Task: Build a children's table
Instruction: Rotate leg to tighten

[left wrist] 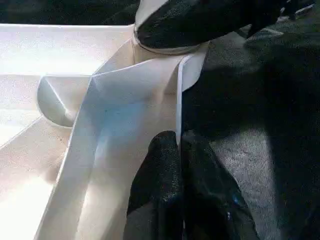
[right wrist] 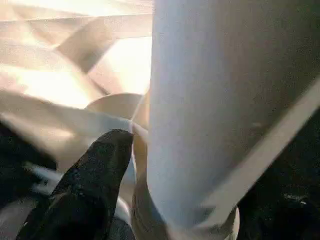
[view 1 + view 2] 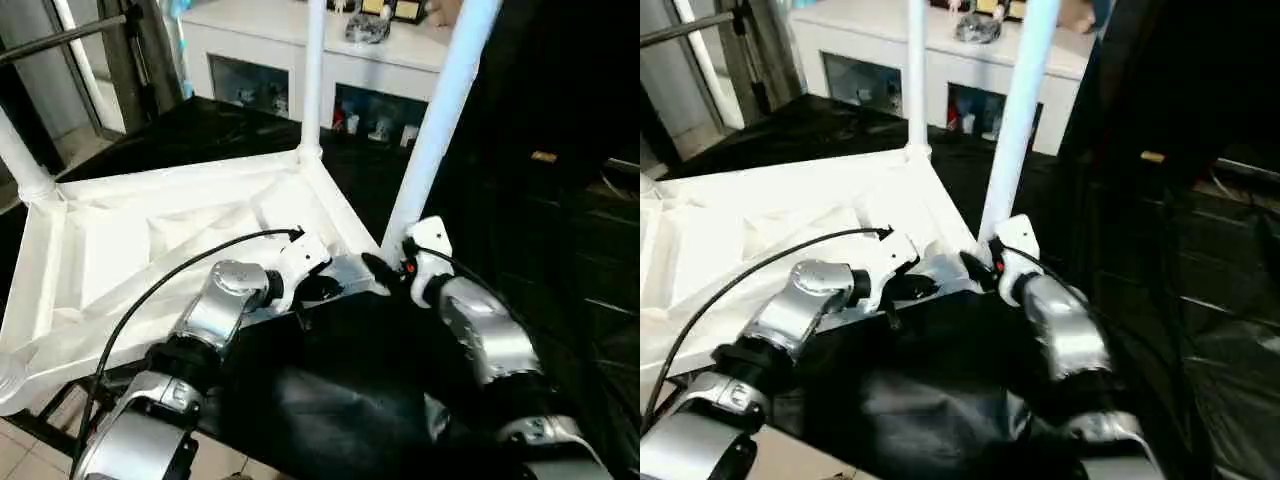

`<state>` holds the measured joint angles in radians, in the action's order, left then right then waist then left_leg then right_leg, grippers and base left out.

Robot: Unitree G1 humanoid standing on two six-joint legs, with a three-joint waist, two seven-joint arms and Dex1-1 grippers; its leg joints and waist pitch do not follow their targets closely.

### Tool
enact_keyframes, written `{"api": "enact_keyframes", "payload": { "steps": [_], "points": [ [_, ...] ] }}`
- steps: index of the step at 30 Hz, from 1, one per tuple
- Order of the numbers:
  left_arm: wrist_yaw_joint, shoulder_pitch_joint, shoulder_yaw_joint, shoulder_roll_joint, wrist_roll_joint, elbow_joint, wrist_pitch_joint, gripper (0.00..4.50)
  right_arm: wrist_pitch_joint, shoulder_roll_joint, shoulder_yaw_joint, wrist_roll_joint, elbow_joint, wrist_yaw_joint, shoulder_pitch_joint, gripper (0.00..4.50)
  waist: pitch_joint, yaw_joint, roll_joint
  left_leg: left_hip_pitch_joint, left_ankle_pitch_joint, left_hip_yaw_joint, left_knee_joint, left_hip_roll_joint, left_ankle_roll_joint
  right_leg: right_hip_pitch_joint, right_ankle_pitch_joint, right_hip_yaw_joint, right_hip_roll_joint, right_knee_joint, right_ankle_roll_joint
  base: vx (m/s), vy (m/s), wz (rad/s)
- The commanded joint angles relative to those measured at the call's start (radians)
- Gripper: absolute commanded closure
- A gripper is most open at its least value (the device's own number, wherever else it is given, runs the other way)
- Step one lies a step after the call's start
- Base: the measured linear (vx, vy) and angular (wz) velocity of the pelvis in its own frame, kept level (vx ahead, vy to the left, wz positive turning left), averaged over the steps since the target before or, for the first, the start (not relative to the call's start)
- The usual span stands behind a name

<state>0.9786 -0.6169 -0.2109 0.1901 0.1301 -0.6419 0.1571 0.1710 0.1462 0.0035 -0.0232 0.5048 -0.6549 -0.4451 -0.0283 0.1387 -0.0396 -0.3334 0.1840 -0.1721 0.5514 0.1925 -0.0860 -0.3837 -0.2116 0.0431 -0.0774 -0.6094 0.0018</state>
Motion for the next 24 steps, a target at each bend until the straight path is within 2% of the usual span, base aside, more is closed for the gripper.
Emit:
{"api": "enact_keyframes", "payload": {
  "steps": [1, 3, 4, 7, 11, 24],
  "points": [
    [0.034, -0.012, -0.018, -0.031, -0.057, 0.069, -0.079, 4.5, 0.031, -0.05, 0.214, -0.047, -0.011, -0.241, 0.054, 1.46, 0.038, -0.001, -0.001, -0.006, 0.207, 0.007, -0.062, 0.036, 0.034, 0.036, -0.09, -0.043, -0.065, 0.075, -0.175, 0.0, 0.0, 0.0],
    [0.063, -0.002, -0.024, -0.017, -0.062, 0.084, -0.076, 4.5, 0.036, -0.028, 0.223, -0.054, -0.031, -0.278, 0.061, 1.46, 0.039, -0.003, -0.002, -0.011, 0.17, 0.007, -0.059, 0.034, 0.05, 0.041, -0.02, -0.041, -0.062, 0.066, -0.192, 0.0, 0.0, 0.0],
    [0.063, -0.002, -0.024, -0.017, -0.062, 0.084, -0.076, 4.5, 0.036, -0.028, 0.223, -0.054, -0.031, -0.278, 0.061, 1.46, 0.038, -0.005, -0.001, -0.011, 0.158, 0.006, -0.059, 0.034, 0.052, 0.041, -0.017, -0.039, -0.062, 0.066, -0.197, 0.0, 0.0, 0.0],
    [0.063, -0.002, -0.024, -0.017, -0.062, 0.084, -0.076, 4.5, 0.036, -0.028, 0.223, -0.054, -0.031, -0.278, 0.061, 1.46, 0.037, -0.007, 0.0, -0.008, 0.168, 0.006, -0.06, 0.037, 0.041, 0.04, -0.058, -0.039, -0.065, 0.07, -0.206, 0.0, 0.0, 0.0],
    [0.063, -0.002, -0.024, -0.017, -0.062, 0.084, -0.076, 4.5, 0.036, -0.028, 0.223, -0.054, -0.031, -0.278, 0.061, 1.46, 0.035, -0.006, 0.0, -0.006, 0.201, 0.006, -0.064, 0.038, 0.028, 0.038, -0.12, -0.04, -0.067, 0.076, -0.197, 0.0, 0.0, 0.0],
    [0.063, -0.002, -0.024, -0.017, -0.062, 0.084, -0.076, 4.5, 0.036, -0.028, 0.223, -0.054, -0.031, -0.278, 0.061, 1.46, 0.035, -0.007, 0.0, -0.007, 0.188, 0.006, -0.063, 0.038, 0.027, 0.039, -0.099, -0.04, -0.066, 0.073, -0.195, 0.0, 0.0, 0.0]
  ]
}}
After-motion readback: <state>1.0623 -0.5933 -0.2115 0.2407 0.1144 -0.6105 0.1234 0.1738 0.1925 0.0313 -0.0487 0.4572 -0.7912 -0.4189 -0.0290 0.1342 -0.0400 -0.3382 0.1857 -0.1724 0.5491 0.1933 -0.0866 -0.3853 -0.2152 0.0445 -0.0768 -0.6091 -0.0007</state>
